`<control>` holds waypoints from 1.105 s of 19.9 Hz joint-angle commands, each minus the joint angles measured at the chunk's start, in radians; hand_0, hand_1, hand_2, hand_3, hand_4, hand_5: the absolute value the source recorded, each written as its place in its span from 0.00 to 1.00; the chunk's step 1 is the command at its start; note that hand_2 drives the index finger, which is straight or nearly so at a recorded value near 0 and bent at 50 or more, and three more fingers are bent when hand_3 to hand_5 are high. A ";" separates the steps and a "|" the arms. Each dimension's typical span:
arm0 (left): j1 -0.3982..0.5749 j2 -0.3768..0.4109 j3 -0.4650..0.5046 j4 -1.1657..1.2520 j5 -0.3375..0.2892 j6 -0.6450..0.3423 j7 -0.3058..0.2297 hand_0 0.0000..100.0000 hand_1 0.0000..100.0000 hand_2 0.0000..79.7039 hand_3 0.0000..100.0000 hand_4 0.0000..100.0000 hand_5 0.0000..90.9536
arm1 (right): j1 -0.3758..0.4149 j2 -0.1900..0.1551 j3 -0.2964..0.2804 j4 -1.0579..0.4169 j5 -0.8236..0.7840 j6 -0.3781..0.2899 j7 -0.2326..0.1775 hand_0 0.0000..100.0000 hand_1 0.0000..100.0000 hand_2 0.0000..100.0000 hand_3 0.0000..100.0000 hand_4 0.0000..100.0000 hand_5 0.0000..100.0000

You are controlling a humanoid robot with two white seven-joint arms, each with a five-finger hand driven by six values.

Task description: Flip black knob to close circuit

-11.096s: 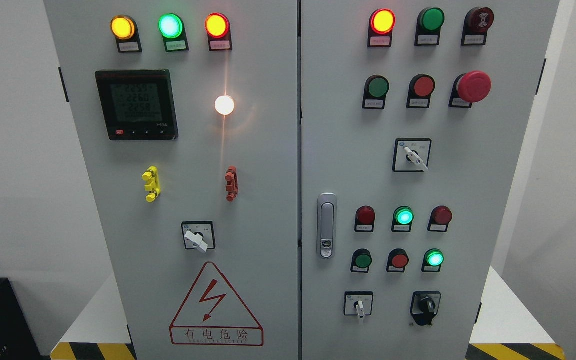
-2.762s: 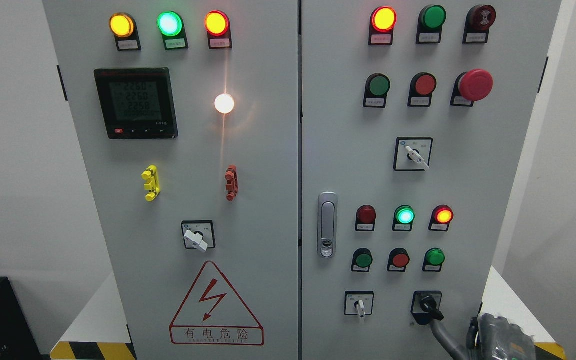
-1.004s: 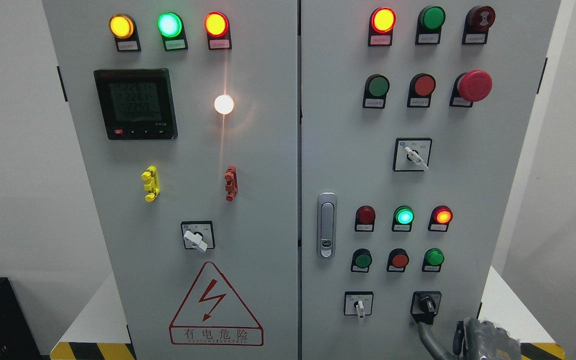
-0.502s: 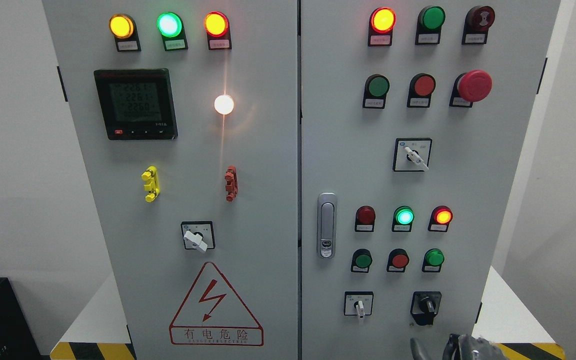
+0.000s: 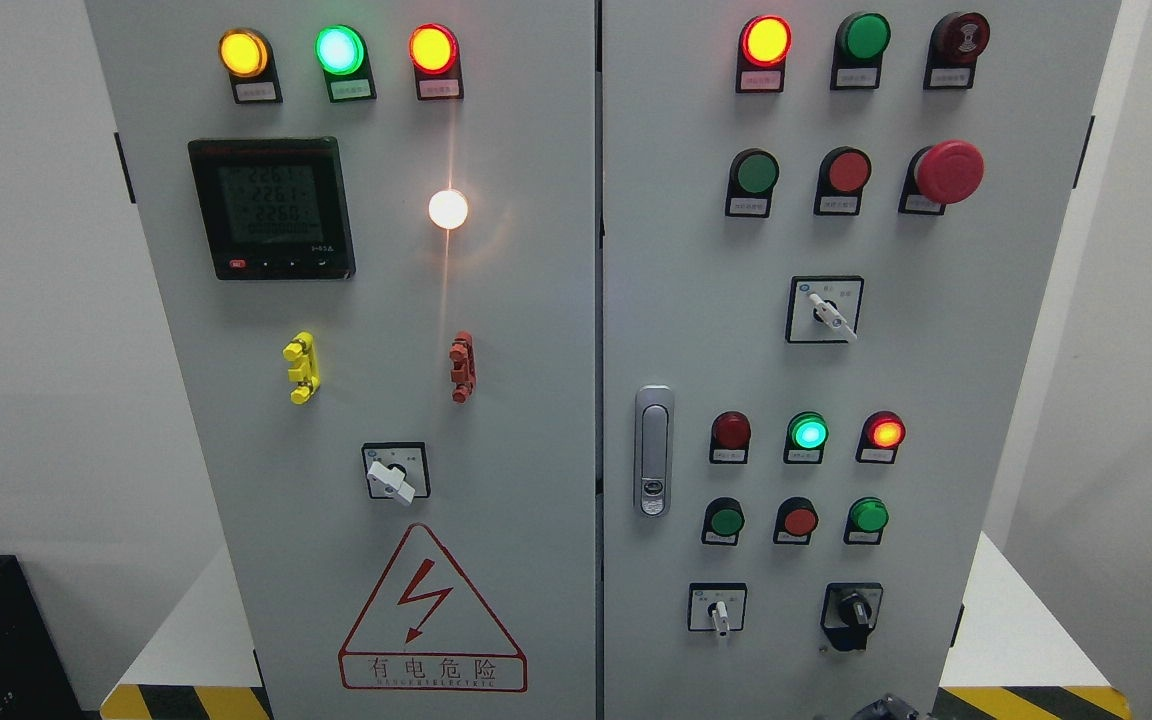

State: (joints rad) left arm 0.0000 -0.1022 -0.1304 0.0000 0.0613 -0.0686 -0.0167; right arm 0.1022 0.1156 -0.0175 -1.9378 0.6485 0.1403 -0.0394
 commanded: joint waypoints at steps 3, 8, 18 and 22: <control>0.021 -0.001 0.000 -0.023 0.000 0.000 0.000 0.12 0.56 0.00 0.00 0.00 0.00 | 0.085 0.006 0.019 -0.110 -0.488 -0.010 -0.002 0.00 0.03 0.27 0.43 0.45 0.43; 0.021 0.001 0.000 -0.023 0.000 0.000 0.000 0.12 0.56 0.00 0.00 0.00 0.00 | 0.111 0.006 0.001 -0.107 -0.702 -0.070 0.010 0.00 0.01 0.09 0.23 0.22 0.18; 0.021 -0.001 0.000 -0.023 0.000 0.000 0.000 0.12 0.56 0.00 0.00 0.00 0.00 | 0.159 0.004 0.002 -0.029 -0.757 -0.234 0.055 0.00 0.00 0.00 0.07 0.04 0.00; 0.021 0.001 0.000 -0.023 0.000 0.000 0.000 0.12 0.56 0.00 0.00 0.00 0.00 | 0.165 0.004 0.004 -0.024 -0.757 -0.242 0.055 0.00 0.00 0.00 0.05 0.03 0.00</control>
State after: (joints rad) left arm 0.0000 -0.1019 -0.1304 0.0000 0.0614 -0.0686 -0.0168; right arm 0.2516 0.1194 -0.0025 -1.9851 -0.0825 -0.0927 0.0145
